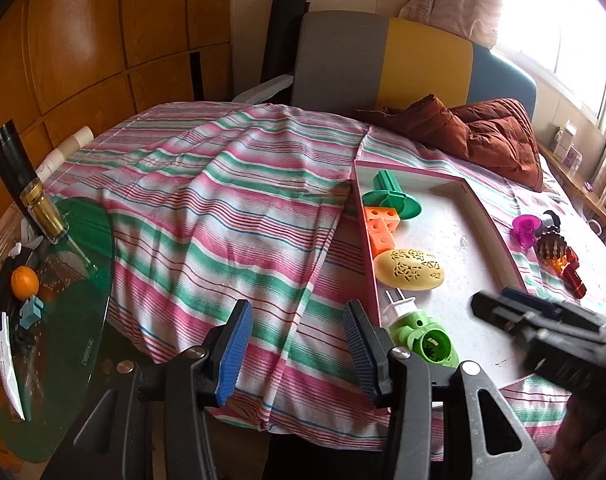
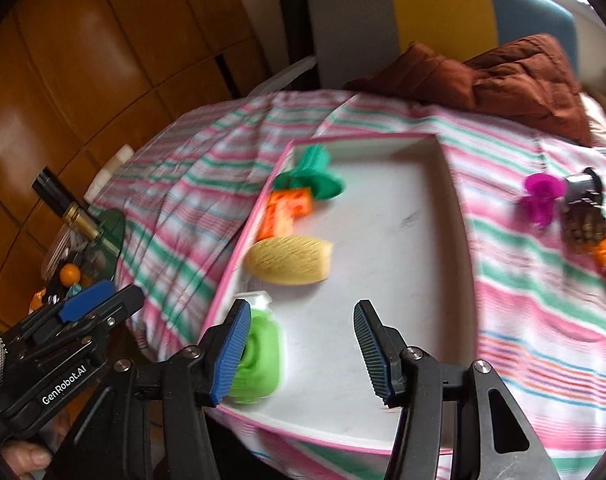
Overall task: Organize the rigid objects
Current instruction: 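Move both grippers toward the loose toys beside the tray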
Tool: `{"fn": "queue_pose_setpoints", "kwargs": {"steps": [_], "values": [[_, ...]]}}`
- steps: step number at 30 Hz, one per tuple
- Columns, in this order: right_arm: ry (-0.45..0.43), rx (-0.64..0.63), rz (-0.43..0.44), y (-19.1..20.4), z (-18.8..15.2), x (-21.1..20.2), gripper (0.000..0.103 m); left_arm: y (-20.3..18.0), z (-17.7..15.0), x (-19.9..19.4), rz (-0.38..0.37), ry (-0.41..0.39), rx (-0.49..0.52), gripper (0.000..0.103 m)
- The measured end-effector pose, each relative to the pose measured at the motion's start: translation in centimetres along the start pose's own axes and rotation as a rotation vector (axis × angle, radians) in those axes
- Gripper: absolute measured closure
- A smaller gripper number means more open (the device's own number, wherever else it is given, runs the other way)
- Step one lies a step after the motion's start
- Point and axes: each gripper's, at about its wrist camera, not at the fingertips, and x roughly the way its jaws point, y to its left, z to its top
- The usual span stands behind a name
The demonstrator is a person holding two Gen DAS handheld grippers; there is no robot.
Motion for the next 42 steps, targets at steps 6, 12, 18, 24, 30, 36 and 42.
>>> {"fn": "queue_pose_setpoints", "kwargs": {"steps": [6, 12, 18, 24, 30, 36, 42], "values": [[-0.050, 0.057, -0.087, -4.5, 0.5, -2.5, 0.046, -1.2, 0.2, -0.1, -0.005, 0.000, 0.028, 0.055], [-0.076, 0.111, -0.195, -9.7, 0.4, -4.9, 0.045, -2.9, 0.6, -0.1, -0.017, -0.003, 0.066, 0.055], [-0.102, 0.151, -0.311, -14.7, 0.4, -7.3, 0.043, -5.1, 1.3, -0.3, -0.042, -0.010, 0.108, 0.055], [-0.123, 0.202, -0.426, -20.1, 0.0, -9.6, 0.042, -7.4, 2.2, -0.3, -0.097, -0.011, 0.132, 0.055], [-0.159, 0.298, -0.499, -25.6, -1.3, -11.4, 0.041, -9.9, 2.7, 0.1, -0.160, 0.018, 0.159, 0.055], [-0.150, 0.402, -0.497, -29.1, -2.7, -12.0, 0.041, -14.5, 3.2, 0.6, -0.221, 0.046, 0.239, 0.055], [-0.148, 0.421, -0.484, -29.7, -2.7, -12.7, 0.038, -19.1, 4.0, 1.3, -0.271, 0.059, 0.302, 0.055]]}}
